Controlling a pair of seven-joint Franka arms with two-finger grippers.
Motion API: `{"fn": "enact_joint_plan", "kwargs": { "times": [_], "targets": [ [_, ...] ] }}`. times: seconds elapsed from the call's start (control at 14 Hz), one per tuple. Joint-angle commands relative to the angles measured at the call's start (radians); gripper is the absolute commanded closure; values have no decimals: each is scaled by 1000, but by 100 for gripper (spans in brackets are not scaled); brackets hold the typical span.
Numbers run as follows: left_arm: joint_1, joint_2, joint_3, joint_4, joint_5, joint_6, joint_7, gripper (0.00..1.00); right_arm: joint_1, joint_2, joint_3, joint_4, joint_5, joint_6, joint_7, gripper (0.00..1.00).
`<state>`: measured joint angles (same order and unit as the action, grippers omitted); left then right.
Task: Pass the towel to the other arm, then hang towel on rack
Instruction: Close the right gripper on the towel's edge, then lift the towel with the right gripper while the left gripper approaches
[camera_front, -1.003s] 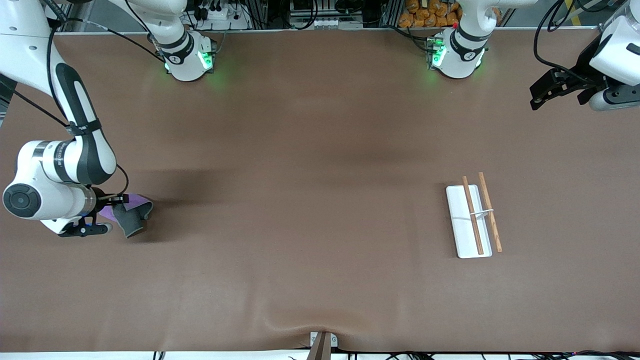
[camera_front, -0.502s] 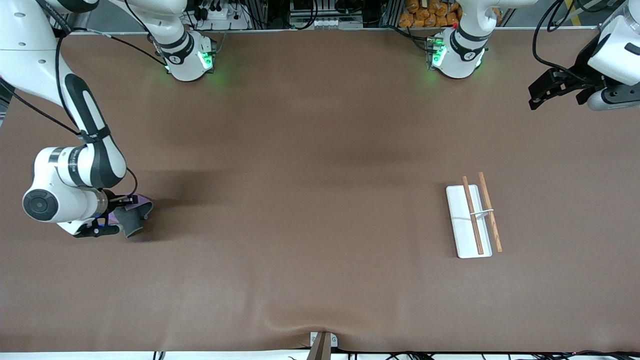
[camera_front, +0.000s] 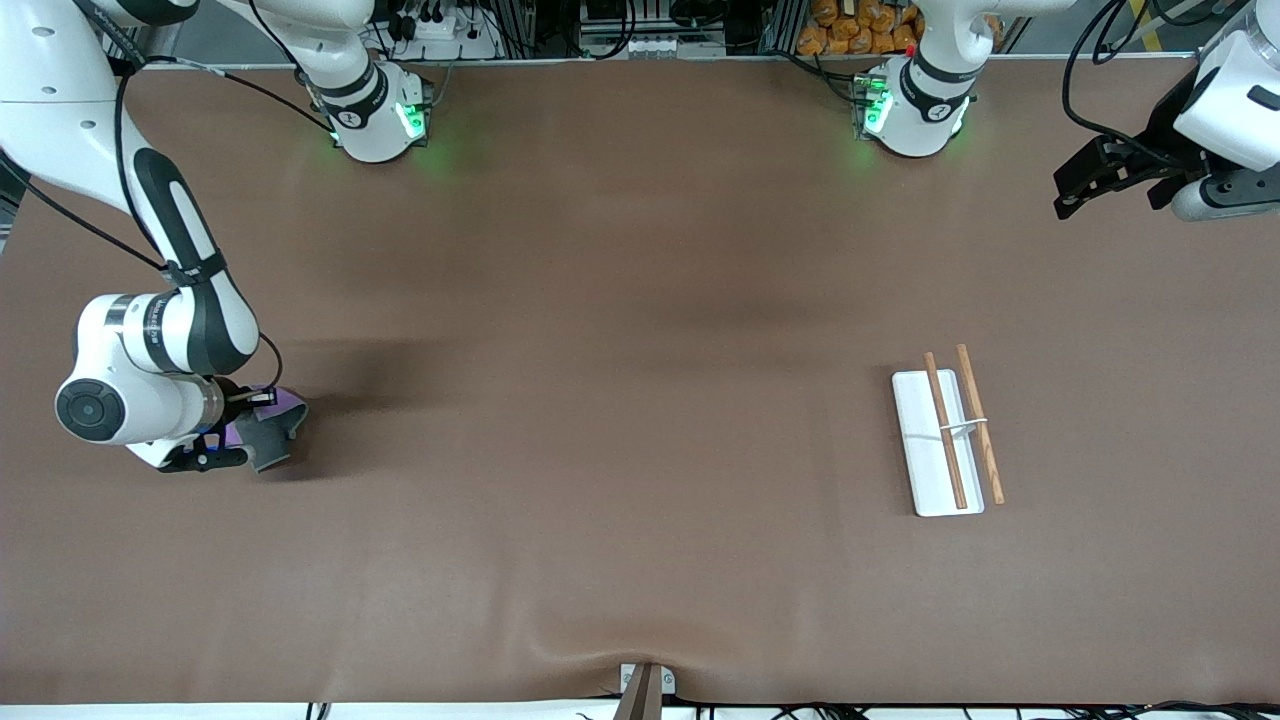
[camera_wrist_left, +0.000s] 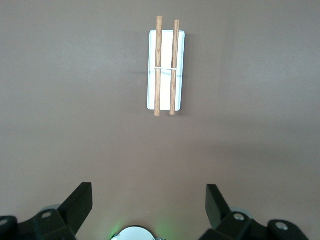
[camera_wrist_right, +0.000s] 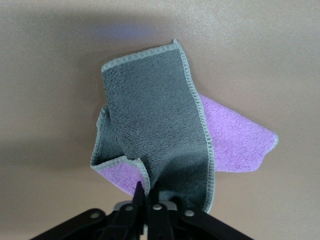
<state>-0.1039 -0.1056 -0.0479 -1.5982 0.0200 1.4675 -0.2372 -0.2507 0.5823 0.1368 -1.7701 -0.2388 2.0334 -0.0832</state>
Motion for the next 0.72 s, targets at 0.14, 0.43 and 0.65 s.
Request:
{"fn": "enact_joint_plan", "kwargs": {
  "times": [0.14,0.43,0.65],
  "targets": [
    [3,-16,-1,-5,-15,-13,9,0,-1,-29,13,35,24,-79,10,100],
    [3,-16,-1,-6,-15,-13,9,0,22,-32,15,119,59,-199,13,100],
    [1,-16,-1,-5,-15,-13,9,0,48,-35,15,168,130,-287,40,100]
  ]
}}
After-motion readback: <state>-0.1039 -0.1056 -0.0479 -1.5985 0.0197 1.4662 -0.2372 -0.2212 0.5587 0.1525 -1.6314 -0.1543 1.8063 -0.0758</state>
